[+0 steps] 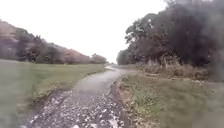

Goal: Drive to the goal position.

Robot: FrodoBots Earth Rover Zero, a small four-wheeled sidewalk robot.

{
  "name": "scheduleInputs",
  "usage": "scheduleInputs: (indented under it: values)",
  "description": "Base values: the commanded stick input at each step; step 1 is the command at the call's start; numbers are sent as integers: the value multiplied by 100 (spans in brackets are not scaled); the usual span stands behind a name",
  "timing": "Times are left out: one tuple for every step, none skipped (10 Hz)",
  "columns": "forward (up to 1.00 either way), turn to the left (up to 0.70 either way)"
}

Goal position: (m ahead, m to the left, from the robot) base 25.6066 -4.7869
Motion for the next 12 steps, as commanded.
scheduleInputs:
  values:
    - [100,29]
    - [100,37]
    - [100,34]
    - [100,0]
    - [100,1]
    - [100,0]
    - [100,1]
    - [100,2]
    - [100,1]
    - [100,0]
    - [100,0]
    - [100,0]
